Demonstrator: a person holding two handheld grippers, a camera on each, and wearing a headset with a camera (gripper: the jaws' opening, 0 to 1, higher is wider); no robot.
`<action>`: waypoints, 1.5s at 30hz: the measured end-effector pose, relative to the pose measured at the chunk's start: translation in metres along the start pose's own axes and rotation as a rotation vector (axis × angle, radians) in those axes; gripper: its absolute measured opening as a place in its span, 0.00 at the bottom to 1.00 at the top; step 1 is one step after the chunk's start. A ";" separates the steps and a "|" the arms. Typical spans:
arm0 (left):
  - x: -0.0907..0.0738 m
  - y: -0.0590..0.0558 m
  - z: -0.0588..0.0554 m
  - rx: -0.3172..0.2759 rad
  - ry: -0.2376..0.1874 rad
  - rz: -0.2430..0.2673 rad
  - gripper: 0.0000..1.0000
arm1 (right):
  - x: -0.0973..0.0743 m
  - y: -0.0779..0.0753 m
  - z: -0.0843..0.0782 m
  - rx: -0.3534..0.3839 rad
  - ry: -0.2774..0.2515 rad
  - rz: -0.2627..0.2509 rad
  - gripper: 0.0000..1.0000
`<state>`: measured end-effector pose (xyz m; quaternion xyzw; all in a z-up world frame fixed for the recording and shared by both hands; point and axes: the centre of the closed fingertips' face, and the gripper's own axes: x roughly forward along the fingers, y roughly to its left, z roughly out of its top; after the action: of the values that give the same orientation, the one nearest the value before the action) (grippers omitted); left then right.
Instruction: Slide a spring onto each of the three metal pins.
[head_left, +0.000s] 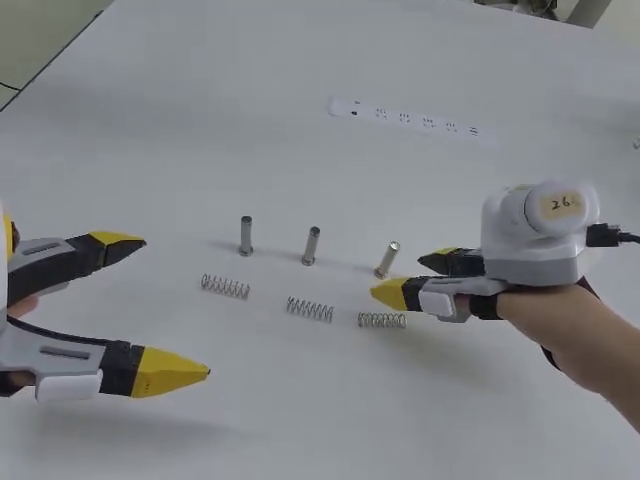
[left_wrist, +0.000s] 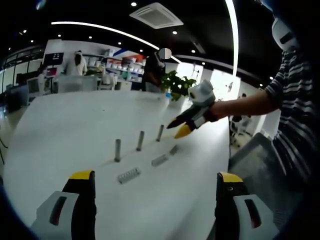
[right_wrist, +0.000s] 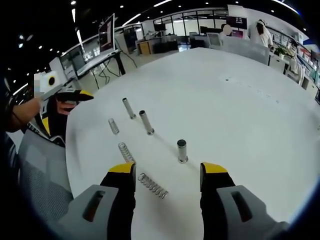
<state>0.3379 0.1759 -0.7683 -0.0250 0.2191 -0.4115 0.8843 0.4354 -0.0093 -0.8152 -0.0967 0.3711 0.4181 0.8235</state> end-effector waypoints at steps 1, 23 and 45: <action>0.000 0.000 0.000 0.002 0.001 0.001 0.98 | -0.001 0.000 0.000 -0.005 0.002 0.004 0.51; 0.001 0.000 0.000 0.003 0.000 0.001 0.98 | -0.006 0.021 -0.017 -0.273 0.123 0.077 0.49; 0.001 -0.001 -0.001 0.005 0.001 0.000 0.98 | -0.002 0.039 -0.029 -0.614 0.210 0.176 0.37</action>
<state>0.3379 0.1748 -0.7693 -0.0225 0.2188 -0.4119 0.8843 0.3897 0.0003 -0.8288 -0.3506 0.3175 0.5675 0.6739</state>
